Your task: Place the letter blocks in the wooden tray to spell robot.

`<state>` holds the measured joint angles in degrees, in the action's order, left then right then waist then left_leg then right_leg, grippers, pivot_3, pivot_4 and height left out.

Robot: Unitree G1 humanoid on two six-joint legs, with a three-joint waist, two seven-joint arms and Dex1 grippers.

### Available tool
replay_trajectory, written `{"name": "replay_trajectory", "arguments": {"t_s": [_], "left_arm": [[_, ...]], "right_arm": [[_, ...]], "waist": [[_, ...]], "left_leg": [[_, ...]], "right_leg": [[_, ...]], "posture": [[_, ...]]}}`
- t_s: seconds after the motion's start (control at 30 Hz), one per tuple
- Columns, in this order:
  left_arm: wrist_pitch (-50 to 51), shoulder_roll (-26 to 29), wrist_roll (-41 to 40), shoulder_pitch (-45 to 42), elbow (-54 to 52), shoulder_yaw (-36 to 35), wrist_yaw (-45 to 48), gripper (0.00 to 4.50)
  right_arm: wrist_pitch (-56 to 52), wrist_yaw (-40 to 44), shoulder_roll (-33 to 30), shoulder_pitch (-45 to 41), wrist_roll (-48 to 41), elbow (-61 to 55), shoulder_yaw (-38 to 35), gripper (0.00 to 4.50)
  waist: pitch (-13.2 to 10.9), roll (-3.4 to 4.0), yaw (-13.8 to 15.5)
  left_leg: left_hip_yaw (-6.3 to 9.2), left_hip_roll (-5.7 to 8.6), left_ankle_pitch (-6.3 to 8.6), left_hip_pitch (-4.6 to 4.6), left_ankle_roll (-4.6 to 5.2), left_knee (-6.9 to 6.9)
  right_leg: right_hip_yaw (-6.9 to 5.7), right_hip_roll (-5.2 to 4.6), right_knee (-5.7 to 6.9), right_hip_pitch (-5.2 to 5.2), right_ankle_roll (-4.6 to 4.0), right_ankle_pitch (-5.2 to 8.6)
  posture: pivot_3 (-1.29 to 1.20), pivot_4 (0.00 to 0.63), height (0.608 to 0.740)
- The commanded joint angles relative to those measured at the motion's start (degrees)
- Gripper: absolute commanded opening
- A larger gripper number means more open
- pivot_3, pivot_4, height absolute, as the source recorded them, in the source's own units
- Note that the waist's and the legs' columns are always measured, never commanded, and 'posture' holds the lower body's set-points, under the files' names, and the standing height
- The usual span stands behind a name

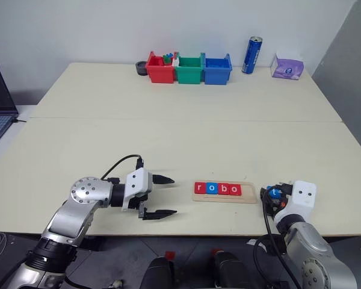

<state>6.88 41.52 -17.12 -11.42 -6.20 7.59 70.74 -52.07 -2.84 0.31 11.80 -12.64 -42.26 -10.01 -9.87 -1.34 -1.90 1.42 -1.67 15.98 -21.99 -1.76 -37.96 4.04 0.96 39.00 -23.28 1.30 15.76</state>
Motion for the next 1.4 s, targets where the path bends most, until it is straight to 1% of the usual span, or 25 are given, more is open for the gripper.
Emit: {"name": "replay_trajectory", "arguments": {"t_s": [0.03, 0.17, 0.23, 0.3, 0.33, 0.37, 0.5, 0.57, 0.67, 0.8, 1.2, 1.3, 1.4], "left_arm": [[-0.5, 0.0, 0.1, -0.5, -0.7, -0.1, -0.1, 4.5], [-0.6, 0.0, 0.2, -0.3, -0.9, -0.3, -0.3, 4.5], [-0.5, 0.0, 0.3, -0.3, -0.8, -0.4, -0.3, 4.5], [-0.6, 0.0, 0.4, -0.2, -0.9, -0.4, -0.4, 4.5], [-0.6, -0.1, 0.4, -0.2, -1.0, -0.4, -0.5, 4.5], [-0.6, -0.1, 0.4, -0.2, -1.0, -0.3, -0.5, 4.5], [-0.5, -0.3, 0.5, -0.4, -1.1, -0.1, -0.6, 4.5], [-0.5, -0.3, 0.5, -0.4, -1.1, -0.1, -0.6, 4.5], [-0.5, -0.3, 0.5, -0.5, -1.0, -0.2, -0.5, 4.5], [-0.9, -0.2, 0.6, -0.3, -0.6, -0.4, -0.5, 4.5], [-1.3, 0.1, 0.7, 0.6, -1.1, -0.6, -0.9, 4.5], [-1.0, 0.1, 0.7, 0.8, -1.5, -0.7, -1.1, 4.5], [-1.0, 0.3, 0.6, 1.0, -1.8, -0.7, -1.4, 4.5]], "right_arm": [[2.2, 1.0, -1.9, -2.4, -0.6, -1.4, -2.1, 4.47], [1.4, 6.5, -9.8, -6.0, -2.2, -1.1, -5.4, 4.47], [1.8, 12.1, -15.5, -8.0, -4.1, 0.7, -6.2, 4.47], [0.2, 20.7, -22.8, -10.1, -8.3, 3.3, -5.8, 4.47], [-0.5, 23.4, -25.2, -10.8, -9.9, 4.2, -5.9, 4.47], [-0.7, 27.2, -28.6, -11.6, -11.3, 5.6, -5.5, 4.47], [5.3, 42.0, -42.8, -12.0, -11.5, 11.3, -1.8, 4.47], [8.3, 47.2, -47.8, -11.6, -10.9, 14.1, 0.0, 4.47], [12.8, 52.3, -52.6, -11.8, -9.1, 18.4, 2.3, 4.47], [16.3, 56.8, -55.9, -13.3, -8.0, 22.8, 4.7, 4.47], [23.8, 61.7, -56.9, -19.3, -0.9, 32.8, 12.6, 4.47], [24.0, 62.0, -56.3, -20.6, -0.6, 33.7, 13.1, 3.91], [24.2, 62.6, -56.3, -21.1, -0.5, 34.0, 13.3, 2.9]], "waist": [[0.0, 0.02, 0.0], [0.0, 0.02, 0.0], [0.0, 0.01, 0.0], [0.0, 0.01, 0.0], [-0.1, 0.0, 0.0], [-0.1, 0.0, 0.0], [-0.1, -0.02, 0.0], [-0.1, -0.05, 0.0], [-0.2, -0.08, 0.1], [-0.2, -0.1, 0.1], [-0.2, -0.11, 0.1], [-0.2, -0.12, 0.1], [-0.2, -0.12, 0.1]], "left_leg": [[0.0, 0.01, 0.0, 0.0, 0.0, 0.0], [-0.03, 0.03, 0.0, 0.0, 0.0, 0.0], [-0.05, 0.04, 0.0, -0.01, 0.0, 0.01], [-0.09, 0.04, 0.0, 0.0, 0.01, 0.01], [-0.1, 0.04, 0.0, 0.0, 0.01, 0.02], [-0.11, 0.04, 0.0, 0.0, 0.01, 0.02], [-0.12, 0.07, 0.01, -0.03, 0.02, 0.03], [-0.13, 0.07, 0.01, -0.05, 0.02, 0.01], [-0.13, 0.07, 0.01, -0.05, 0.02, 0.0], [-0.14, 0.05, 0.01, -0.05, 0.02, -0.01], [-0.12, 0.04, 0.01, -0.04, 0.02, -0.01], [-0.11, 0.03, 0.01, -0.03, 0.02, -0.04], [-0.1, 0.04, 0.01, -0.03, 0.02, -0.05]], "right_leg": [[0.0, 0.0, 0.0, 0.0, 0.0, 0.0], [0.01, 0.0, -0.01, -0.02, 0.01, 0.0], [-0.02, 0.01, -0.02, -0.01, 0.01, 0.0], [-0.02, 0.03, -0.02, -0.01, 0.0, 0.0], [-0.03, 0.03, -0.02, -0.01, 0.0, 0.0], [-0.03, 0.04, -0.02, -0.01, 0.0, 0.0], [-0.07, 0.07, -0.04, 0.0, 0.0, 0.0], [-0.08, 0.07, -0.06, 0.01, 0.0, 0.0], [-0.09, 0.07, -0.06, 0.02, 0.0, 0.0], [-0.1, 0.06, -0.05, 0.02, 0.01, 0.0], [-0.1, 0.03, -0.03, 0.02, 0.0, -0.01], [-0.09, 0.03, -0.02, 0.02, 0.01, -0.02], [-0.09, 0.03, -0.01, 0.02, 0.01, -0.02]], "posture": [[0.0, 0.15, 0.74], [0.0, 0.15, 0.74], [0.0, 0.15, 0.74], [0.0, 0.15, 0.74], [0.0, 0.15, 0.74], [0.0, 0.15, 0.74], [0.0, 0.15, 0.74], [0.0, 0.15, 0.74], [0.0, 0.15, 0.74], [0.0, 0.15, 0.74], [0.0, 0.15, 0.74], [0.0, 0.15, 0.74], [0.0, 0.15, 0.74]]}}
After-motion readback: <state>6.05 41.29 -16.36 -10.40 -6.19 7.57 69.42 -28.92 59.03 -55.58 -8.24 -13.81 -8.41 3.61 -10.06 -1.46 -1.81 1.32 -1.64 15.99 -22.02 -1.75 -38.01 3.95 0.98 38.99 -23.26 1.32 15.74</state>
